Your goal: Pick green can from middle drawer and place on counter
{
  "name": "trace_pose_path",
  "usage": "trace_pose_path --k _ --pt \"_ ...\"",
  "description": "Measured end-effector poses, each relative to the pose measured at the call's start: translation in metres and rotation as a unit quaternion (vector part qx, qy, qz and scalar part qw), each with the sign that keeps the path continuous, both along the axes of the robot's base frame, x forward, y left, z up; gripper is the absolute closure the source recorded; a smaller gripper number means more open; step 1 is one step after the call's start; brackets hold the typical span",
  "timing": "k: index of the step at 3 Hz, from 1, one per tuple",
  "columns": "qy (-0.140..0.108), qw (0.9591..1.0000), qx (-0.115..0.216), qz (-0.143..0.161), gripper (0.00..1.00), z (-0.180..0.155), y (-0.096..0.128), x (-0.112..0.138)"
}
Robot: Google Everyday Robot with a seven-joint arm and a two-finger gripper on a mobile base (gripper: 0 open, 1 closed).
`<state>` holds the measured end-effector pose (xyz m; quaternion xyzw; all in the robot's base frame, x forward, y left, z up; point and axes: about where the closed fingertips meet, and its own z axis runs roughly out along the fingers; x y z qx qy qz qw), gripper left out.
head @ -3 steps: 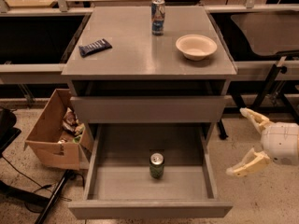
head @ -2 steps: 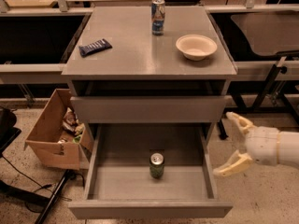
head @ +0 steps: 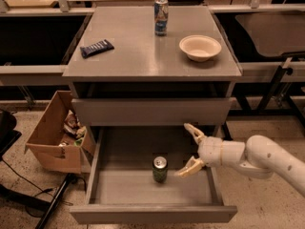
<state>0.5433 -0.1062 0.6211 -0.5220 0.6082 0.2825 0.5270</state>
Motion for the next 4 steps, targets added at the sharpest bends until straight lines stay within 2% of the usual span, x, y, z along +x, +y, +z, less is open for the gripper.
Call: trace_pose_path --k 1,2,3,4 --pt "0.017 0.9995 0.021 0.016 0.0 -0.067 0.026 0.017" --pt "0.032 0.999 0.018 0.025 0.0 -0.113 0.041 0.025" --pt "0.038 0.9987 0.013 0.032 0.14 -0.147 0.065 0.032" --pt "0.043 0.9984 0.005 0.035 0.37 -0.169 0.084 0.039"
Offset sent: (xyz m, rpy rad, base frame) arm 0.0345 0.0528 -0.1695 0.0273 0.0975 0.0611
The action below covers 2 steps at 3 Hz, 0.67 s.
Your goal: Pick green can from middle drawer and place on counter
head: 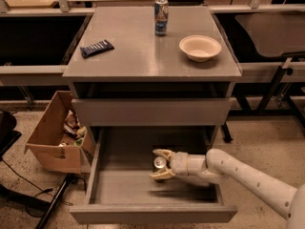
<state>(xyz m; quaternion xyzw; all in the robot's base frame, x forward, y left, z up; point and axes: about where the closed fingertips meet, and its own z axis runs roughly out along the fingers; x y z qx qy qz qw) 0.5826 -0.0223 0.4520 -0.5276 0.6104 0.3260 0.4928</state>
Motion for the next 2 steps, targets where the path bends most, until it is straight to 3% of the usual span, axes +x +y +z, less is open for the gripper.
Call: trace_pose_path --k 2 --pt "0.001 1.0 0.0 0.001 0.84 -0.0014 0.0023 0.0003"
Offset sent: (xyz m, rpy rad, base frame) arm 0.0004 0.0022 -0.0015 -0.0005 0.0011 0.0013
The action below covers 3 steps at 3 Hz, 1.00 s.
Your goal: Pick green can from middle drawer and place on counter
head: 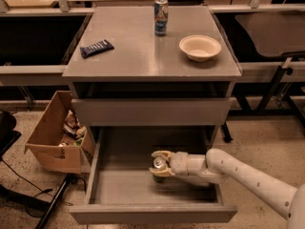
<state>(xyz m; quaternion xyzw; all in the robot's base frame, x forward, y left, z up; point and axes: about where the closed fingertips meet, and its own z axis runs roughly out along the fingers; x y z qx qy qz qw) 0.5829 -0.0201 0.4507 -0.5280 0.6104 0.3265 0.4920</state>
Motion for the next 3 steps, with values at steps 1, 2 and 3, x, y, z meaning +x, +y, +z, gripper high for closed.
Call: trace_pose_path --k 1,2,3 --pt "-0.005 0.9998 -0.014 0.012 1.0 0.039 0.001 -0.008" --pt "0.028 0.9972 -0.03 0.063 1.0 0.105 0.03 -0.044" --pt "0.058 0.9887 -0.058 0.125 1.0 0.224 0.076 -0.053"
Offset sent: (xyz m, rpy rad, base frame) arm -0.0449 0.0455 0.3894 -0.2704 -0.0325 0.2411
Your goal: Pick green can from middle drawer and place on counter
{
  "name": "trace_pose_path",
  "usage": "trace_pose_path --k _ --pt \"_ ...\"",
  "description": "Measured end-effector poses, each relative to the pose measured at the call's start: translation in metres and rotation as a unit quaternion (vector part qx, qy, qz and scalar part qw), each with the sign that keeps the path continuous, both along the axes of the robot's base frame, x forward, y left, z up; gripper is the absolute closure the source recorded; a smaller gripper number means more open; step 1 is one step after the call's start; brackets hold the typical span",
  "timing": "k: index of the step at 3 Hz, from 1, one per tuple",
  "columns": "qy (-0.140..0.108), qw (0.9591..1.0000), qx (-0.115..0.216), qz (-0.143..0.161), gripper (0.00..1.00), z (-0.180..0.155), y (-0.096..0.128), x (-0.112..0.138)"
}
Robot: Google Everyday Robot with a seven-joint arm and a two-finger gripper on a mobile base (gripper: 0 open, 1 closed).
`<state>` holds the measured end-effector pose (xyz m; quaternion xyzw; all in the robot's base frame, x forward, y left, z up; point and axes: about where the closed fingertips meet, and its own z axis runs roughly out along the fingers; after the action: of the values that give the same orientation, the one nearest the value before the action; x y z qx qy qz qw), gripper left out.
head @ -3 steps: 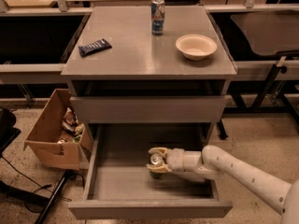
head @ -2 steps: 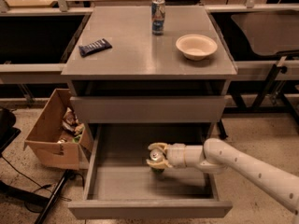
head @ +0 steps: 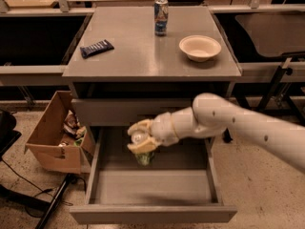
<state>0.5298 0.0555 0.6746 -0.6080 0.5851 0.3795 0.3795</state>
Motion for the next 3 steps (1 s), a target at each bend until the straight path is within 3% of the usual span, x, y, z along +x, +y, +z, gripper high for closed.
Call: trace_pose_path --k 1,2,3 --pt "-0.042 0.9985 -0.034 0.006 1.0 0.124 0.023 0.03" --pt "-0.126 0.9885 -0.063 -0.055 1.0 0.302 0.027 0.064" --pt "-0.135 0.9797 -0.03 -0.145 1.0 0.391 0.005 0.101"
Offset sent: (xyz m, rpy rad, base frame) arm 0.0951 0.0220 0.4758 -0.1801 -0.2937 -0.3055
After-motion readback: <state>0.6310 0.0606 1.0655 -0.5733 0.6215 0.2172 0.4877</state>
